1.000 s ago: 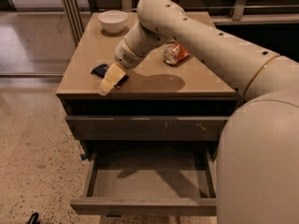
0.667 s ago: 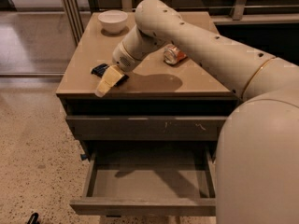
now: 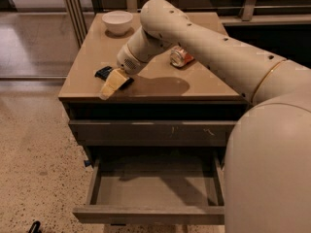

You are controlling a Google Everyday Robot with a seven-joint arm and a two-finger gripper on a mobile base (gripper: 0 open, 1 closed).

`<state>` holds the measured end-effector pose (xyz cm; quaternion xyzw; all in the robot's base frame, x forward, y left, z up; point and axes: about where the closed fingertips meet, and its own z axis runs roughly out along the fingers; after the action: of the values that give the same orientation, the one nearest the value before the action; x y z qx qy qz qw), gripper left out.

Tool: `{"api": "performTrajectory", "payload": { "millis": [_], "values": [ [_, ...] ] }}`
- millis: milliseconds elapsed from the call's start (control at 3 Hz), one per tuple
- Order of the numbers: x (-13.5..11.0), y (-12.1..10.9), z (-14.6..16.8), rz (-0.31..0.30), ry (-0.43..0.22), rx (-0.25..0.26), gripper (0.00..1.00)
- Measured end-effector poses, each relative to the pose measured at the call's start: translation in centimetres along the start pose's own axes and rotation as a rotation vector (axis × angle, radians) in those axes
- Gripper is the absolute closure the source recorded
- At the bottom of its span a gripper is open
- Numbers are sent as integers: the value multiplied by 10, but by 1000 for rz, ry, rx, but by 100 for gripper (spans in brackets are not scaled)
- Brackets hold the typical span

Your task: Place rxbar blueberry into middle drawer

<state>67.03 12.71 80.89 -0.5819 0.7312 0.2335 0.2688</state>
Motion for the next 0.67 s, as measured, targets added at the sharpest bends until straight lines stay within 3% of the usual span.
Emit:
{"api": "performTrajectory", "payload": {
  "millis": [667],
  "values": [
    [0, 0, 0, 0, 0, 0, 61]
  ]
}}
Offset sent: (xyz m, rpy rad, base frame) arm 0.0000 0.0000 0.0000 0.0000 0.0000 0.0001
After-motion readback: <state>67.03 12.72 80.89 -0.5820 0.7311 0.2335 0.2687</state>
